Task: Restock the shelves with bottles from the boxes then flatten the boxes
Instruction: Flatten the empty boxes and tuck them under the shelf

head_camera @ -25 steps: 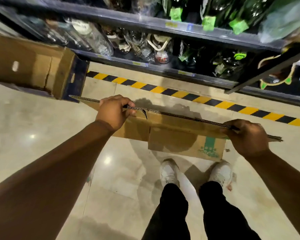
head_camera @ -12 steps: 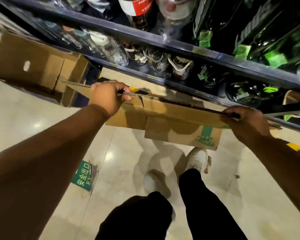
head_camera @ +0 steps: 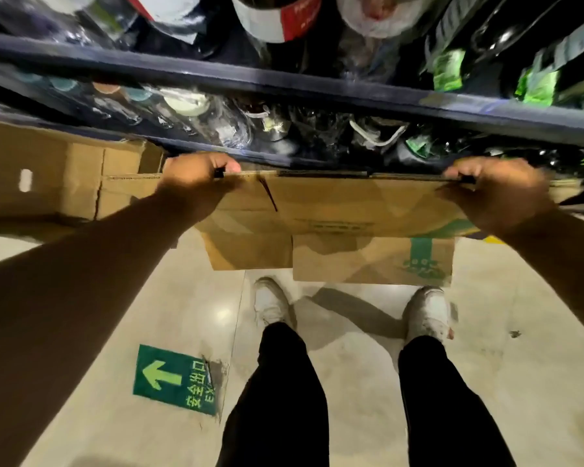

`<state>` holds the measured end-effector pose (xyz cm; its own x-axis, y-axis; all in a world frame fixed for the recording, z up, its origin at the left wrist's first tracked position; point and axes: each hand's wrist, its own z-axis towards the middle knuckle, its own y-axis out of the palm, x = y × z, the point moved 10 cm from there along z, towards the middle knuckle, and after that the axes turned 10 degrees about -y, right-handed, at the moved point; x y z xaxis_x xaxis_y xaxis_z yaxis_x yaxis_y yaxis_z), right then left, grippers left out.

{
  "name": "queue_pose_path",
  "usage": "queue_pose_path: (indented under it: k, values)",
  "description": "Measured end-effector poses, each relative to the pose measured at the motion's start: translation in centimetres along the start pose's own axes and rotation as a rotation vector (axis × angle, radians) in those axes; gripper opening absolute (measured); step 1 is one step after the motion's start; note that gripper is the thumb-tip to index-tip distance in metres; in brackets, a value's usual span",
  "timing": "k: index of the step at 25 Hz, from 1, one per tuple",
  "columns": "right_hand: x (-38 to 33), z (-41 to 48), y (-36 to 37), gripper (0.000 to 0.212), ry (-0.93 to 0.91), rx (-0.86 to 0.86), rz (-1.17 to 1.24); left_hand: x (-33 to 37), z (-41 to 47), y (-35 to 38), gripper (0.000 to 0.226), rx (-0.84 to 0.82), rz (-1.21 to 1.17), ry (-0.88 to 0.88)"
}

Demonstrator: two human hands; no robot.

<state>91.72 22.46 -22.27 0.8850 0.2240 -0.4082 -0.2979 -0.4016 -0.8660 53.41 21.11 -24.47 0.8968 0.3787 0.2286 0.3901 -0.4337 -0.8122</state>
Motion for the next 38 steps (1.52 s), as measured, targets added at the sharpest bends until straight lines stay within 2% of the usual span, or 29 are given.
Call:
queue_pose_path:
  k: [2, 4, 8, 11, 14, 17, 22, 29, 34, 38]
  values:
    - [-0.6, 0.8, 0.6, 0.016, 0.052, -0.047, -0.005, -0.4, 1.4, -0.7, 0.025, -0.051, 0.016, 0.056]
    - [-1.7, 1.3, 1.6, 0.023, 0.095, -0.078, 0.021, -1.1, 2.7, -1.7, 0.024, -0.057, 0.061, 0.078]
    - [-1.4, 2.0, 2.7, 0.032, 0.213, 0.095, -0.052, -1.2, 4.8, -3.3, 0.019, 0.004, 0.078, 0.067]
    - [-1.1, 2.5, 3.6, 0.040, 0.315, 0.142, -0.118, -2.1, 5.8, -3.8, 0.010, 0.089, 0.116, 0.002]
    - [-0.9, 2.5, 4.9, 0.027, 0.374, 0.148, -0.123, -2.6, 6.5, -2.9, 0.016, 0.098, 0.213, -0.057]
    - [-0.7, 2.5, 5.3, 0.028, 0.402, 0.199, -0.171, -3.0, 5.9, -1.3, 0.013, 0.077, 0.105, -0.044]
    - [-1.8, 3.3, 7.6, 0.052, 0.340, 0.134, -0.207, -3.7, 4.7, 0.8, 0.041, 0.045, 0.113, 0.046]
    - [-5.6, 2.6, 9.3, 0.065, 0.239, 0.020, -0.212, -4.9, 1.2, 0.5, 0.068, 0.110, 0.174, 0.047]
    - [-12.8, 2.7, 9.4, 0.069, 0.066, -0.093, -0.305, -6.8, -4.0, -1.1, 0.083, 0.178, 0.213, -0.028]
    - [-21.3, 4.1, 9.6, 0.069, -0.058, -0.126, -0.266, -12.0, -5.9, -4.5, 0.081, 0.231, 0.178, -0.164]
